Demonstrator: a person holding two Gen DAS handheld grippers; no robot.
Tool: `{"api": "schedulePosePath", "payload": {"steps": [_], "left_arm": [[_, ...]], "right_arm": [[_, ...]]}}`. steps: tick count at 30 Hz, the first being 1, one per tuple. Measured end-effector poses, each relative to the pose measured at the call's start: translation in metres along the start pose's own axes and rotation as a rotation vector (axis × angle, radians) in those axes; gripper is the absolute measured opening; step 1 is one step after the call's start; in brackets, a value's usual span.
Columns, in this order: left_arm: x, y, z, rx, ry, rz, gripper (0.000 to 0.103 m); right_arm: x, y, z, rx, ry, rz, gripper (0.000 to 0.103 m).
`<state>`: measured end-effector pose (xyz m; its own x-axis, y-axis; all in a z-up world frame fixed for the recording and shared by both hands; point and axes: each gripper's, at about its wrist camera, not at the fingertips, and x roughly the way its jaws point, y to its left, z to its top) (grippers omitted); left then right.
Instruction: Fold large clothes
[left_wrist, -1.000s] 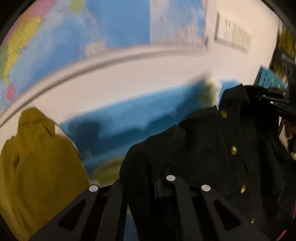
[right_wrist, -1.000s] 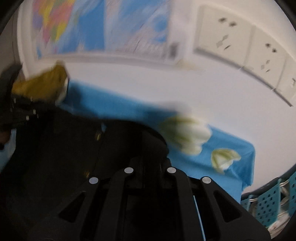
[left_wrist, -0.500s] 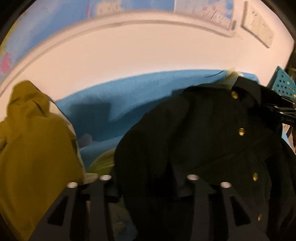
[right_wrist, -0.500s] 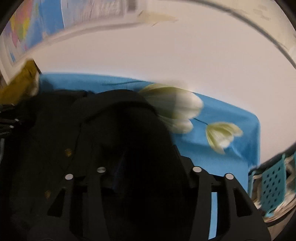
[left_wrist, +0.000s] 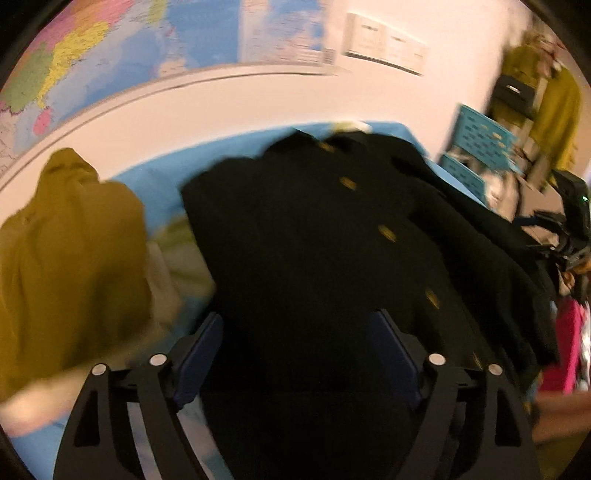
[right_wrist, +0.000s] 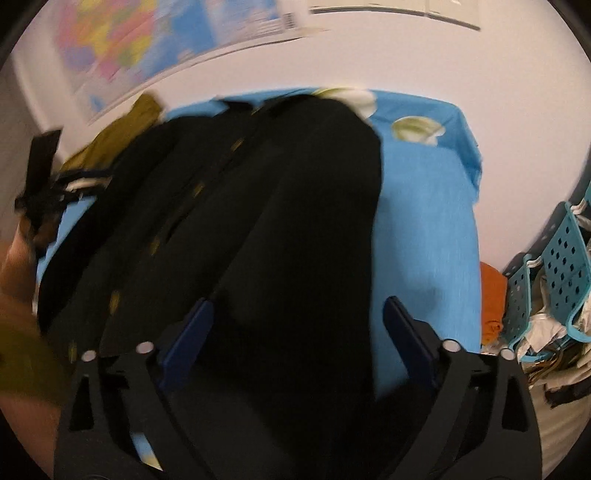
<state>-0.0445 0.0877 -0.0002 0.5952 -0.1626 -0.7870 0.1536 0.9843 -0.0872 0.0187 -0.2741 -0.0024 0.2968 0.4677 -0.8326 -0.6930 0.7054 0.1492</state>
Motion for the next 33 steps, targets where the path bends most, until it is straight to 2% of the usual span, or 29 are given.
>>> {"api": "schedulePosePath", "payload": {"steps": [1,2,3,4,5,7,9,10,11,13,14,16,18,20,21,23,24,25,26,28,29,30,31,32,33], "left_arm": [[-0.003,-0.005,-0.01,0.007,0.002,-0.022,0.086],[-0.004,-0.01,-0.02,0.009,0.01,-0.045,0.086],[-0.003,-0.012,-0.026,0.011,0.018,-0.059,0.087],[-0.003,-0.018,-0.033,0.018,0.027,-0.076,0.087],[-0.001,-0.022,-0.038,0.026,0.028,-0.086,0.087],[0.003,-0.029,-0.045,0.04,0.04,-0.087,0.085],[0.01,-0.031,-0.051,0.035,0.086,-0.029,0.056],[0.013,-0.03,-0.053,0.033,0.104,0.021,0.035],[0.014,-0.026,-0.055,0.017,0.112,0.052,0.018],[0.006,-0.004,-0.052,-0.073,0.099,0.075,0.009],[-0.002,0.009,-0.049,-0.122,0.073,0.101,0.006],[-0.022,0.038,-0.045,-0.215,0.017,0.181,0.006],[-0.035,0.062,-0.046,-0.279,-0.008,0.247,0.006],[-0.039,0.083,-0.054,-0.321,0.003,0.375,0.008],[-0.037,0.087,-0.057,-0.324,0.02,0.423,0.013],[-0.031,0.091,-0.064,-0.299,0.048,0.558,0.048],[-0.027,0.089,-0.065,-0.276,0.054,0.611,0.056],[-0.023,0.084,-0.065,-0.22,0.06,0.692,0.063],[-0.022,0.079,-0.065,-0.192,0.057,0.716,0.065],[-0.031,0.073,-0.065,-0.198,0.024,0.658,0.066],[-0.041,0.071,-0.067,-0.213,-0.009,0.576,0.067],[-0.053,0.068,-0.07,-0.231,-0.045,0.444,0.073],[-0.058,0.066,-0.072,-0.247,-0.06,0.354,0.082],[-0.067,0.063,-0.077,-0.266,-0.078,0.241,0.085],[-0.073,0.057,-0.083,-0.26,-0.092,0.167,0.085]], "right_arm": [[-0.002,0.002,-0.007,0.002,0.002,-0.006,0.094],[-0.003,0.002,-0.013,0.015,0.001,-0.001,0.09],[-0.007,0.0,-0.018,0.037,-0.008,0.013,0.079],[-0.009,-0.003,-0.021,0.054,-0.014,0.017,0.037],[-0.011,-0.006,-0.02,0.065,-0.024,0.014,0.003],[-0.025,-0.011,-0.013,0.077,-0.089,-0.035,0.002],[-0.046,-0.023,-0.002,0.106,-0.174,-0.083,0.002],[-0.054,-0.029,0.004,0.12,-0.213,-0.104,0.002],[-0.067,-0.037,0.013,0.147,-0.266,-0.13,0.002],[-0.083,-0.053,0.027,0.209,-0.35,-0.152,0.002],[-0.085,-0.06,0.03,0.224,-0.36,-0.166,0.002],[-0.073,-0.078,0.038,0.265,-0.348,-0.199,0.002],[-0.044,-0.095,0.035,0.328,-0.285,-0.187,0.003],[-0.013,-0.105,0.025,0.375,-0.213,-0.204,0.01],[0.0,-0.112,0.019,0.4,-0.18,-0.194,0.013],[0.019,-0.119,0.006,0.455,-0.131,-0.22,0.055],[0.02,-0.12,0.0,0.466,-0.129,-0.228,0.06],[0.019,-0.119,-0.005,0.476,-0.141,-0.224,0.06],[0.013,-0.117,-0.01,0.487,-0.166,-0.215,0.062],[0.001,-0.11,-0.016,0.47,-0.226,-0.256,0.068],[-0.01,-0.103,-0.018,0.464,-0.255,-0.273,0.072],[-0.024,-0.094,-0.022,0.457,-0.295,-0.282,0.074],[-0.036,-0.085,-0.026,0.449,-0.327,-0.274,0.075],[-0.047,-0.075,-0.03,0.432,-0.359,-0.255,0.075],[-0.055,-0.068,-0.033,0.415,-0.381,-0.238,0.075]]}}
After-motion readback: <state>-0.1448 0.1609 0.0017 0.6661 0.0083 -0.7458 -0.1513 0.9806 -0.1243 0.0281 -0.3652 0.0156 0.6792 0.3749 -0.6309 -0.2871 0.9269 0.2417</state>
